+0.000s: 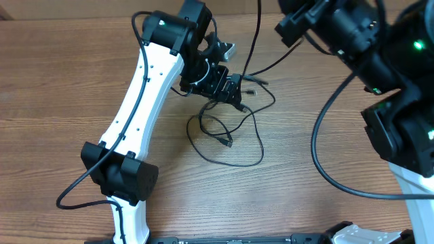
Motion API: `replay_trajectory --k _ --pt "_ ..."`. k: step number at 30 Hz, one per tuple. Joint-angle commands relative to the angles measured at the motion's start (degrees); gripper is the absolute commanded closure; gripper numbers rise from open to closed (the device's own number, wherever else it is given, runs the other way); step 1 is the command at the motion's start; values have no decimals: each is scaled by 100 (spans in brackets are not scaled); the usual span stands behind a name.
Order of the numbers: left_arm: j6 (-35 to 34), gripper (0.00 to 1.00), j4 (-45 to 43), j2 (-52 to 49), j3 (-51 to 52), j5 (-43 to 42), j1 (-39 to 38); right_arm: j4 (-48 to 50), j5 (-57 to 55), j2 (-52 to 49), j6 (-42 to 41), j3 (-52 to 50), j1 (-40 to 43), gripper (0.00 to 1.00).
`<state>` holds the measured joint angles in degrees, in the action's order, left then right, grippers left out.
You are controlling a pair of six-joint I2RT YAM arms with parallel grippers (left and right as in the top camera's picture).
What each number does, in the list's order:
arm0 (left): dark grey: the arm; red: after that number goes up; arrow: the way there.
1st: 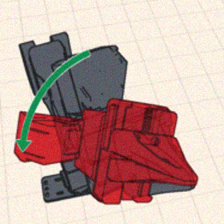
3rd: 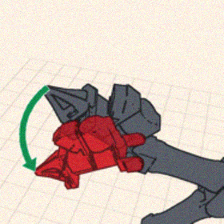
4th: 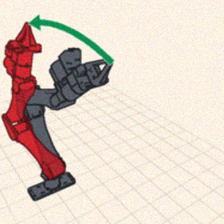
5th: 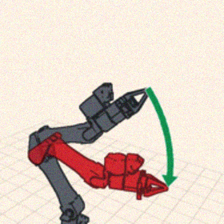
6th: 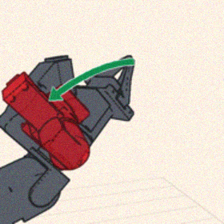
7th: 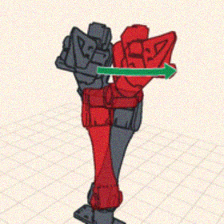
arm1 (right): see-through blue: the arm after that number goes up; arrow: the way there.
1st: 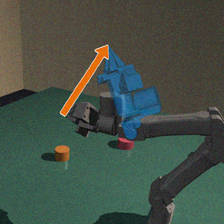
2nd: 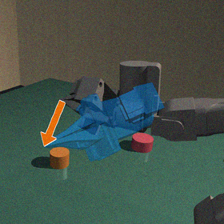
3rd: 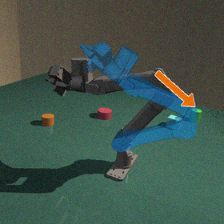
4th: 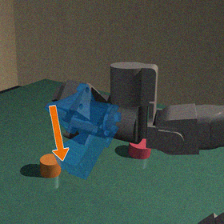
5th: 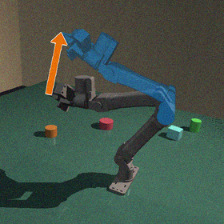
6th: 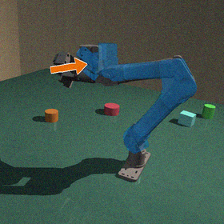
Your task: Untangle cables
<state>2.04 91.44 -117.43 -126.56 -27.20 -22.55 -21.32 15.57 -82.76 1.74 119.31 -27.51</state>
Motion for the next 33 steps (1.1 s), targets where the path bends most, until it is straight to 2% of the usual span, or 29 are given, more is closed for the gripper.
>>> replay_trajectory --k 1,18,20,24,27,30,33 --pt "136 0 -120 52 365 181 -42 144 -269 199 26 74 192 96" --pt "61 1 -1703 52 2616 437 -28 146 -271 328 -2 74 1141 96" --pt "-299 0 -1788 52 2699 866 -17 109 -269 361 -26 74 1211 96" --pt "-1902 0 -1945 52 2719 1915 129 -13 -267 411 -24 74 1233 96" --pt "-2415 1 -2227 52 2719 1644 317 -234 -264 424 -24 74 1233 96" --pt "-2284 0 -2527 52 2719 765 501 -490 -267 422 -22 72 1233 96" --pt "-2483 0 -2708 52 2719 726 719 -726 -111 424 -26 74 1233 96"
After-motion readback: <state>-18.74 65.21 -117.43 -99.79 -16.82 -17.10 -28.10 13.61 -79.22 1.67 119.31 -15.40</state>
